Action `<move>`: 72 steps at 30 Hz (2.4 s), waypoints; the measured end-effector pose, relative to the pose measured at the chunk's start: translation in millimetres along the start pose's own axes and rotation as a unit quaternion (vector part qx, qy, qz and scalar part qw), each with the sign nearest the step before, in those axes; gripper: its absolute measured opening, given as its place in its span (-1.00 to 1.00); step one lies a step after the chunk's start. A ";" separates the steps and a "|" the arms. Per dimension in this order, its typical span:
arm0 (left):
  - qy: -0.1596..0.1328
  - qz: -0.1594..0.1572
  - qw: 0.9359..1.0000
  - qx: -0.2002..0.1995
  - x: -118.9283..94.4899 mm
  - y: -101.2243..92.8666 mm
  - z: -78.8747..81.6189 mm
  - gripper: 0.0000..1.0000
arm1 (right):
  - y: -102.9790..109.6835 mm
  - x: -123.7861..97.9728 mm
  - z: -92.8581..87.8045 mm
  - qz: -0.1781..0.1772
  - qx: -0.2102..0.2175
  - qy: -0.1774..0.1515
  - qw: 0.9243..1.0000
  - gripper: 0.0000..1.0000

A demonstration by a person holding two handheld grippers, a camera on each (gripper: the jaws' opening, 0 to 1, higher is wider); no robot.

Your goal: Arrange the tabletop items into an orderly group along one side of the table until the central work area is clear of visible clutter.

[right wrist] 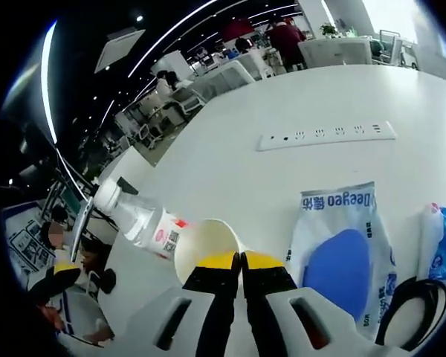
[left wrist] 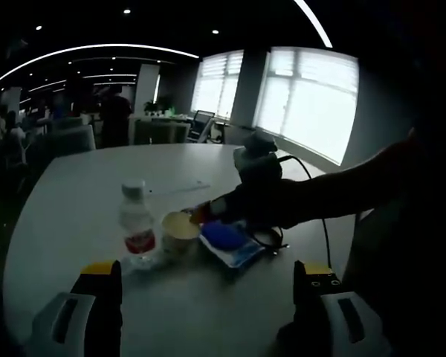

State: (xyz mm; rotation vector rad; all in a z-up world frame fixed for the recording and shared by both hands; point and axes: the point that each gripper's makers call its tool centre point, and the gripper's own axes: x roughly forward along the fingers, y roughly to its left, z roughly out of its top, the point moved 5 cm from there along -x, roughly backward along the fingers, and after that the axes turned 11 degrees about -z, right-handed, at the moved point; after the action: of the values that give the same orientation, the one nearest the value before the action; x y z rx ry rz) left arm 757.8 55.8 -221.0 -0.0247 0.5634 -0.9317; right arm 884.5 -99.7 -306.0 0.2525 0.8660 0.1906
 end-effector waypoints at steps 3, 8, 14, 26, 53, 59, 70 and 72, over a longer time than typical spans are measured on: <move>0.001 0.000 1.000 0.000 -1.1 -0.6 -0.8 0.89 | 1.5 3.0 1.2 0.000 0.000 -0.001 1.000 -1.00; 0.001 0.000 1.000 -0.001 -2.4 -0.8 -2.7 0.88 | 3.0 5.1 0.3 -0.001 -0.004 -0.001 1.000 -0.97; 0.001 0.002 1.000 -0.001 -4.4 -0.6 -4.1 0.88 | 4.0 4.1 1.8 -0.001 -0.003 -0.008 1.000 -0.91; -0.006 0.004 1.000 -0.002 -7.7 -5.3 -2.9 0.88 | 8.8 -1.7 -1.1 0.004 -0.010 -0.008 1.000 -0.82; -0.015 -0.006 1.000 0.000 3.1 -26.2 3.0 0.89 | -23.6 -58.4 -5.8 0.020 -0.064 -0.085 0.994 0.13; -0.014 -0.010 1.000 0.003 8.3 -31.1 3.8 0.89 | -36.7 -78.9 -10.4 0.024 -0.093 -0.108 0.989 0.34; -0.008 -0.019 1.000 0.009 19.2 -40.1 4.5 0.90 | -63.3 -122.2 -14.7 0.026 -0.140 -0.156 0.977 0.61; -0.007 -0.020 1.000 0.010 21.8 -42.8 5.5 0.91 | -68.6 -126.3 -16.6 0.022 -0.152 -0.159 0.975 0.64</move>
State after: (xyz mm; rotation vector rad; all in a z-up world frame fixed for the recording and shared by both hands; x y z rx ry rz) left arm 738.3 11.9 -215.1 -0.0245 0.5424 -0.9763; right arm 795.9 -196.4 -244.9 0.0131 0.5037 0.3112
